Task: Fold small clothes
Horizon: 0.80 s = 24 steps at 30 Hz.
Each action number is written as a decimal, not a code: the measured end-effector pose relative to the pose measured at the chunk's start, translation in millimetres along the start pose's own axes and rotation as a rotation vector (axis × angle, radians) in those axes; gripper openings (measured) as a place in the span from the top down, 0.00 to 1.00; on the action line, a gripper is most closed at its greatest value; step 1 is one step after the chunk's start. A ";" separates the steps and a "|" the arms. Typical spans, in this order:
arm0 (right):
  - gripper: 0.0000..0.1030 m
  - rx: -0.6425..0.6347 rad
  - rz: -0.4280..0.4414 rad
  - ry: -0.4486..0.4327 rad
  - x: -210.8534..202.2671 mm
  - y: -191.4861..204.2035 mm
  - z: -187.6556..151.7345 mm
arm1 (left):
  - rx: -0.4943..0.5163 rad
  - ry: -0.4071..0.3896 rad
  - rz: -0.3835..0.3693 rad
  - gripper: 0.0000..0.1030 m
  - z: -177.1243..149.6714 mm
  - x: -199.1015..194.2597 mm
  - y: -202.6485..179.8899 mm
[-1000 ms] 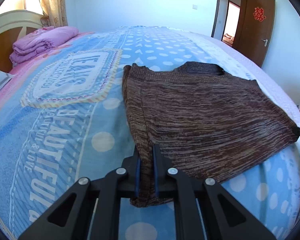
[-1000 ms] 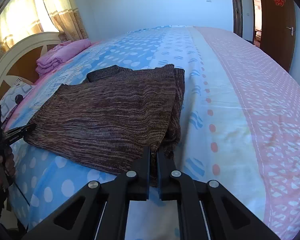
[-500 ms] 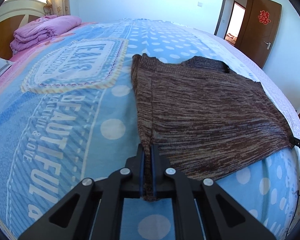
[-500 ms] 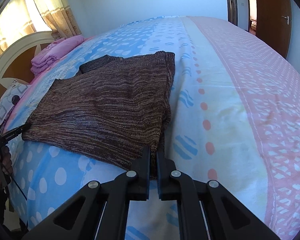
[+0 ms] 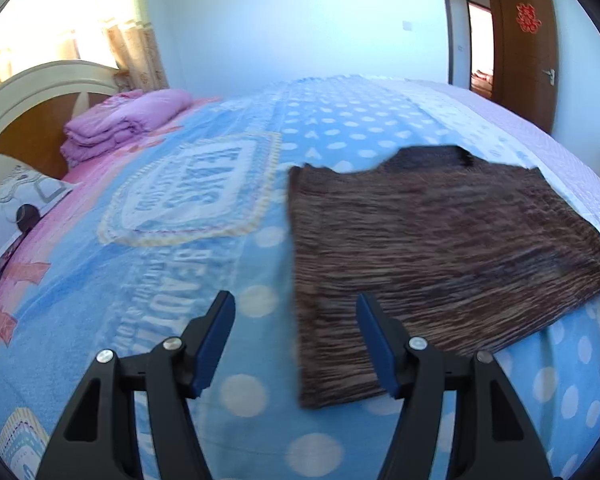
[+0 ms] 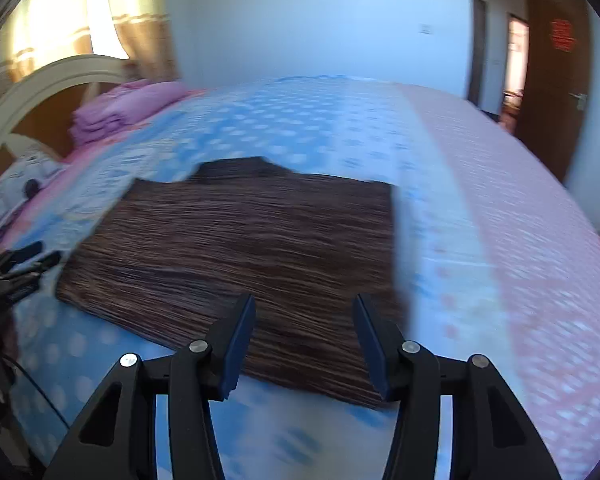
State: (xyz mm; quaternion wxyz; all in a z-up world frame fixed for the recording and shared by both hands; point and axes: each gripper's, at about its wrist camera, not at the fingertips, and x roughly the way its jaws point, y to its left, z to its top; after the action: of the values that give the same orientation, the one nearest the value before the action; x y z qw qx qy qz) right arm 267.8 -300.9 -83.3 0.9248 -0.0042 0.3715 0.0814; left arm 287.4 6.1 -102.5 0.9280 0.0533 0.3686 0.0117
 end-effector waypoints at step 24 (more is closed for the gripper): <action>0.60 -0.107 0.254 0.183 88.1 117.7 -20.7 | -0.013 0.097 -0.046 0.16 -37.4 2.3 2.2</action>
State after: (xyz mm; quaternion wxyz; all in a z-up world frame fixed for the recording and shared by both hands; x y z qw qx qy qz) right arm 298.0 -173.1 -152.7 0.8677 -0.0138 0.4470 0.2169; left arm 263.5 11.8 -130.8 0.9094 0.0381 0.4141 -0.0045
